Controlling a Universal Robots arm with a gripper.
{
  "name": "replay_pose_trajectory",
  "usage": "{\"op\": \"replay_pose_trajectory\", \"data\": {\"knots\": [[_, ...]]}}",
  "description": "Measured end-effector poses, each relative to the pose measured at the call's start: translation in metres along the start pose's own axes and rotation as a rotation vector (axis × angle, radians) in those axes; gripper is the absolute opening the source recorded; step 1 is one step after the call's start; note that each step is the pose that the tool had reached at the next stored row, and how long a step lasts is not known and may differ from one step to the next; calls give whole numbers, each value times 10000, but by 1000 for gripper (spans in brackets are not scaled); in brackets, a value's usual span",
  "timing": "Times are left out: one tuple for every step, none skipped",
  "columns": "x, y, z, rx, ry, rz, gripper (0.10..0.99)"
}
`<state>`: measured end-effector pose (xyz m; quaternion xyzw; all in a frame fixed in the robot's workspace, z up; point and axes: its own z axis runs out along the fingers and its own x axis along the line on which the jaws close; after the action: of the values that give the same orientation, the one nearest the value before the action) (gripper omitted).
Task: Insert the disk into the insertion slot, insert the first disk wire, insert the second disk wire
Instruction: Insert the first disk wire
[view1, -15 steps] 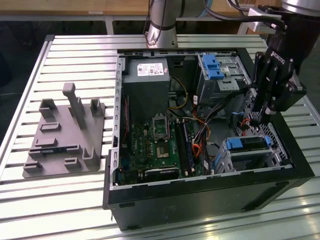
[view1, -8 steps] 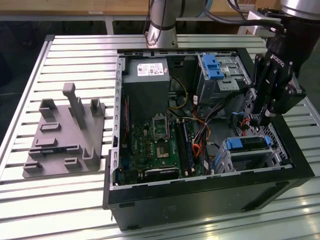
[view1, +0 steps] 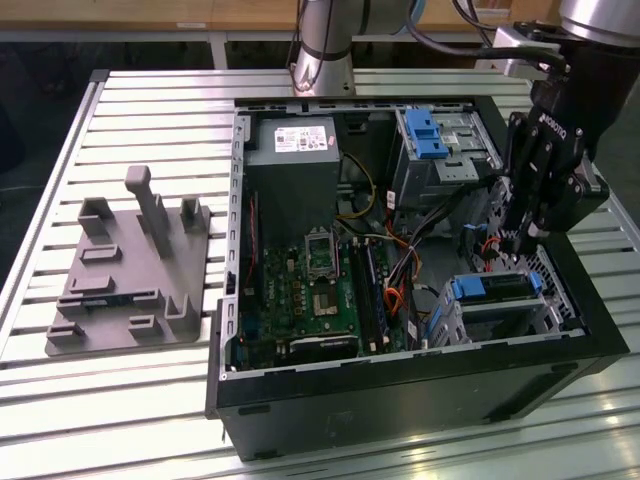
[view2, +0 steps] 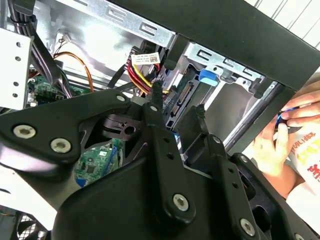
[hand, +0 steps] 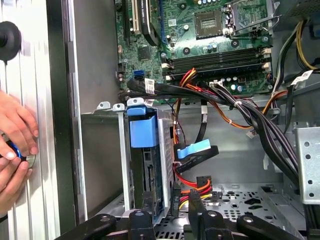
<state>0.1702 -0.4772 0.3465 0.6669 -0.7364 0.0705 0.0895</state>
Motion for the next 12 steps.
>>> {"op": "replay_pose_trajectory", "data": {"knots": [[-2, 0, 7, 0, 0, 0, 408], [-3, 0, 13, -1, -2, 1, 408], [-4, 0, 19, -1, -2, 2, 408], [-6, 0, 23, -1, -4, 4, 408], [-7, 0, 28, -2, -7, 6, 408], [-7, 0, 32, -3, -12, 8, 408], [-8, 0, 35, -4, -18, 10, 408], [-8, 1, 37, -4, -24, 12, 392], [-9, 1, 40, -4, -34, 15, 392], [-10, 2, 43, -5, -44, 17, 329], [-10, 3, 45, -5, -57, 19, 329], [-11, 4, 47, -6, -74, 22, 259]]}}
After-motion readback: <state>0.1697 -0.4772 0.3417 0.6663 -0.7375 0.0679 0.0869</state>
